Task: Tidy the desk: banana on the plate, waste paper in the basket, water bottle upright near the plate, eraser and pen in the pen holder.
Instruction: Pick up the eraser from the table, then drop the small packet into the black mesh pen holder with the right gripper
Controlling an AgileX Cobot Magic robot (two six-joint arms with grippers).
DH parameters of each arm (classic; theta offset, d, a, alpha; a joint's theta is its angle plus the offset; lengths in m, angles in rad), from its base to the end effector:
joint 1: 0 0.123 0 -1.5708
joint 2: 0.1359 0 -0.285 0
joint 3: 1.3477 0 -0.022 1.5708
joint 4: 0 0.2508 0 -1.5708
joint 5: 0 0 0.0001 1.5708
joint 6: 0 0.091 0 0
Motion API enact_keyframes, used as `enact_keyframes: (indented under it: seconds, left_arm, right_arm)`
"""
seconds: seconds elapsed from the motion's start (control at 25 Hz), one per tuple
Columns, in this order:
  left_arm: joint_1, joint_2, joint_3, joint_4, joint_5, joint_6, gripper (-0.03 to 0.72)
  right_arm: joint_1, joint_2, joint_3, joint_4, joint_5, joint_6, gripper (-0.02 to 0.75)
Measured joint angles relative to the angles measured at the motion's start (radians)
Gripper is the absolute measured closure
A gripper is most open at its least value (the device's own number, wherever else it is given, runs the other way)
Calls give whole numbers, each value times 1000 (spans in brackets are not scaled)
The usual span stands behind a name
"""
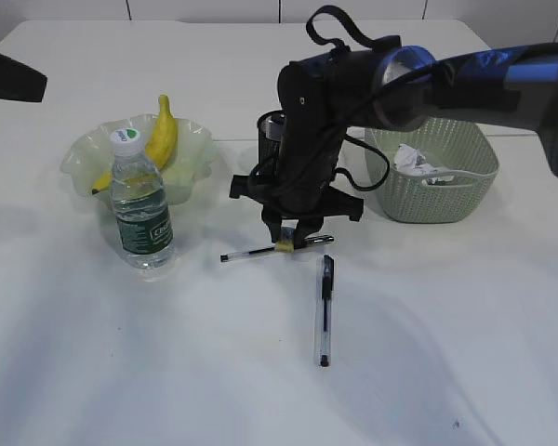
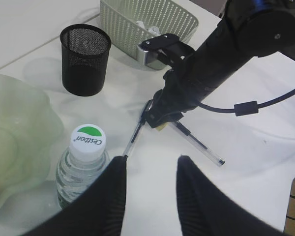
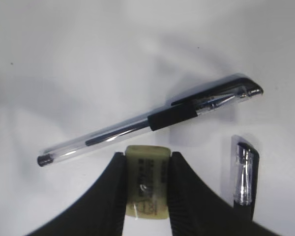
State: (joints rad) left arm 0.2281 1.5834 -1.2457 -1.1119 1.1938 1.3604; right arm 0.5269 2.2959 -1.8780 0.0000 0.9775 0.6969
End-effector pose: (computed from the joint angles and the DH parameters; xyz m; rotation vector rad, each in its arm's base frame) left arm 0.3227 -0.0030 0.3194 0.8041 2.0349 -0.7947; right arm 0.4184 0.2434 0.1602 0.2478 2.9079 0.2214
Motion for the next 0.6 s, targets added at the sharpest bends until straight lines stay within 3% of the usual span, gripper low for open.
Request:
enact_keyframes:
  seconds: [0.4, 0.6]
  left_arm:
    - [0, 0, 0, 0, 0, 0, 452]
    - [0, 0, 0, 0, 0, 0, 452]
  right_arm:
    - [0, 0, -199, 0, 36, -27, 556]
    - [0, 0, -309, -60, 40, -40, 556]
